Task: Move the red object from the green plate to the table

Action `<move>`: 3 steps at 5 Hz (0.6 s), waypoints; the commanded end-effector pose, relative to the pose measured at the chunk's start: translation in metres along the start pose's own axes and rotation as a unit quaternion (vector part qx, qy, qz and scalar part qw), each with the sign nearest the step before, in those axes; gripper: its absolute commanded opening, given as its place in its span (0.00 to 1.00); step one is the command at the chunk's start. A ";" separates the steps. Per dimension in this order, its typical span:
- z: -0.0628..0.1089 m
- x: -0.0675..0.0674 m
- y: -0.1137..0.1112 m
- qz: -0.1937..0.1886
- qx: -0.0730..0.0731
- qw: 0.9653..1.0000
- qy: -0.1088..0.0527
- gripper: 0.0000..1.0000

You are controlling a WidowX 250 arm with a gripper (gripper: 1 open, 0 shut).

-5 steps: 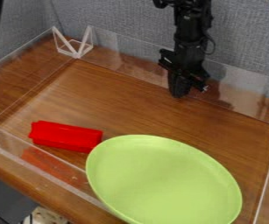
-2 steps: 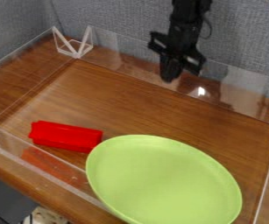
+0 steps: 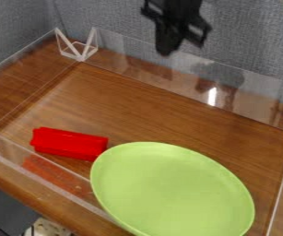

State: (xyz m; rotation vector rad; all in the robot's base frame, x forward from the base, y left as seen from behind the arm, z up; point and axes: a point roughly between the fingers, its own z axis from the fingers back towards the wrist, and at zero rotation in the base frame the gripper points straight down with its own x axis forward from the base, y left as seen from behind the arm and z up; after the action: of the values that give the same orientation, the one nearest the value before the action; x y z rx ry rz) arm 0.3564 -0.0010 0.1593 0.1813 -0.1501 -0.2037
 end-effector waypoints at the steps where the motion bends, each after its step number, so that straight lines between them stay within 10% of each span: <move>1: 0.026 -0.035 0.026 0.008 0.002 1.000 -0.014 0.00; 3: 0.014 -0.070 0.046 -0.101 -0.021 0.994 -0.030 0.00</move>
State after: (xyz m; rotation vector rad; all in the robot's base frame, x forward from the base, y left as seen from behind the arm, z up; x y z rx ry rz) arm 0.2953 0.0517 0.1548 0.1246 -0.1284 -0.4205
